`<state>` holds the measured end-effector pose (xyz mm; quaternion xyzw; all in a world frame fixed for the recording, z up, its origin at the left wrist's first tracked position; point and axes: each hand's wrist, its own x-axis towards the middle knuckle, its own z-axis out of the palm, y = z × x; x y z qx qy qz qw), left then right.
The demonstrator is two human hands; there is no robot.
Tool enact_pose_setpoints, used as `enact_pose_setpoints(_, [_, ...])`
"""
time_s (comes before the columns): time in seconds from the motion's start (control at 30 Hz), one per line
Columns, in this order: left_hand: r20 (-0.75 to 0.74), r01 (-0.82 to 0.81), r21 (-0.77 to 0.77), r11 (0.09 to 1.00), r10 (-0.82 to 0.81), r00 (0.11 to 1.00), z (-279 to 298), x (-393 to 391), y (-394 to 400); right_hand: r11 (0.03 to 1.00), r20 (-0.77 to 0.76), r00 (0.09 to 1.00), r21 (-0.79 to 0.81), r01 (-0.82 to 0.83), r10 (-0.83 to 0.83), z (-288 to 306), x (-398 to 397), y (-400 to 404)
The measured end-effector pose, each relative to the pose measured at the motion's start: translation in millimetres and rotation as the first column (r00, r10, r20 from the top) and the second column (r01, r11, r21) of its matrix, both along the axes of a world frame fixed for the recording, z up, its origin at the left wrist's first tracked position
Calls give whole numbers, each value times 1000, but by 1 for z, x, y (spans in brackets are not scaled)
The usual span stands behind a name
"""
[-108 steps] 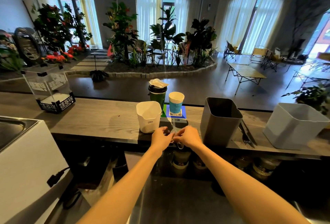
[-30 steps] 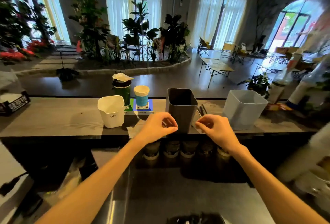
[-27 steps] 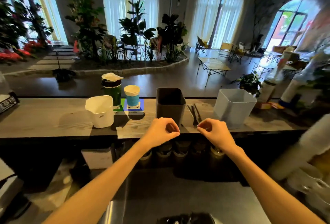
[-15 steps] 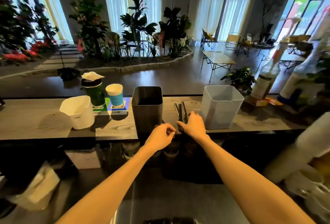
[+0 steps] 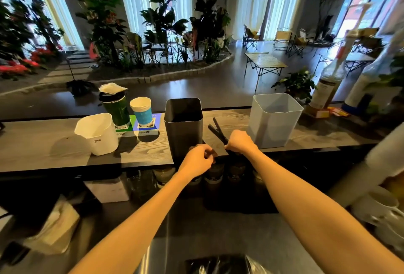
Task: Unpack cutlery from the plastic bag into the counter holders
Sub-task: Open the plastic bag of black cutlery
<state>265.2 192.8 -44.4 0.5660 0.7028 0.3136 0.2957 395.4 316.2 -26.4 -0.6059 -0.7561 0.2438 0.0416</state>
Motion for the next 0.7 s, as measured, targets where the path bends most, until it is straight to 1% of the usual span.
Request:
enact_pose_setpoints(0.07, [-46,24,51,998,-22,999,2,3,-6,1000,21,1000,6,-7,7,3,9,-8])
enact_pose_setpoints(0.13, [-199,74,192,978,-35,979,6,7,-12,999,32,999,-24,-23,24,13,22,-18])
enact_pose_setpoints(0.2, [-373,172,341,924,-35,927,10,14,-16,998,30,999,-59,-31,32,27,37,-29])
enact_pose_setpoints(0.23, [-445,228,382,896,-38,895,13,19,-16,997,36,999,-67,-32,35,35,46,-34])
enact_pose_setpoints(0.3, [-563,337,398,853,-63,824,17,27,-13,995,68,996,-91,-50,56,56,63,-48])
enact_pose_setpoints(0.33, [-627,393,382,836,-78,775,19,31,-11,991,62,996,-120,-55,63,66,71,-56])
enact_pose_setpoints(0.4, [-718,498,357,790,-109,687,20,39,-10,978,-19,998,-196,-67,65,88,89,-71])
enact_pose_setpoints(0.43, [-724,527,354,773,-130,677,21,42,-10,971,-63,996,-226,-76,64,97,98,-78])
enact_pose_setpoints(0.47, [-713,528,358,770,-139,687,21,43,-10,965,-97,993,-248,-85,63,105,106,-84])
enact_pose_setpoints(0.53, [-685,494,330,804,-156,712,25,51,-14,954,-190,981,-282,-101,48,116,120,-91])
enact_pose_setpoints(0.57, [-602,461,312,831,-202,772,28,54,-16,950,-261,965,-293,-103,24,120,125,-94])
enact_pose_setpoints(0.6, [-381,389,313,867,-261,887,33,58,-21,949,-341,940,-298,-103,-4,125,129,-99])
enact_pose_setpoints(0.63, [-144,333,302,893,-302,942,38,63,-28,949,-432,901,-297,-102,-38,130,132,-103])
enact_pose_setpoints(0.67, [45,302,284,910,-328,944,43,64,-34,951,-523,850,-293,-102,-70,136,135,-108])
enact_pose_setpoints(0.7, [165,337,265,903,-387,907,48,64,-39,953,-599,795,-283,-104,-92,140,136,-113])
